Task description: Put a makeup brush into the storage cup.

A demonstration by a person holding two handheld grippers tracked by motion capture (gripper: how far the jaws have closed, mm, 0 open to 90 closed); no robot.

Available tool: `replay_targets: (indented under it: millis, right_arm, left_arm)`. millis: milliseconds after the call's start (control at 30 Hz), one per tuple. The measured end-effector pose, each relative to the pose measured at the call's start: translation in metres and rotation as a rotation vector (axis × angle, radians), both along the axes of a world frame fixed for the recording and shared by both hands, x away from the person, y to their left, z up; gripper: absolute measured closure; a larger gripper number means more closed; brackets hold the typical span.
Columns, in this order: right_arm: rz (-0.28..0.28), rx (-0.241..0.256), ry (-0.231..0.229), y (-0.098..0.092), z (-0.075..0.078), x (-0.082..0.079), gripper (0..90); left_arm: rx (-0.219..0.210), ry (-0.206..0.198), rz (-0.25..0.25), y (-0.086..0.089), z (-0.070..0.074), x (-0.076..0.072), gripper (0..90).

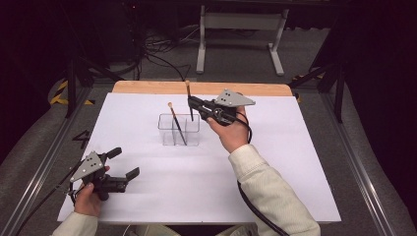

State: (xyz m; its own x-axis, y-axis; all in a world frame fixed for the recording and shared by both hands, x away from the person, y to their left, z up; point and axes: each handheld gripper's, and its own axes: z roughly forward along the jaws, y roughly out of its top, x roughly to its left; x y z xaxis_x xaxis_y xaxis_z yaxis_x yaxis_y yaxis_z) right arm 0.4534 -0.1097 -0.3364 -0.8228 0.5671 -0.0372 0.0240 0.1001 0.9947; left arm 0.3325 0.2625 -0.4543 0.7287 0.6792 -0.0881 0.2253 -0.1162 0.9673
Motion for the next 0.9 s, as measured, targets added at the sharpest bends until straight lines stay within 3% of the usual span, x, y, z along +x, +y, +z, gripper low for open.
replay_targets:
  millis: [900]
  right_arm:
    - [-0.01, 0.05, 0.04, 0.02, -0.026, 0.01, 83.8]
  left_arm:
    - [0.001, 0.001, -0.007, -0.001, 0.0, 0.0, 0.1]
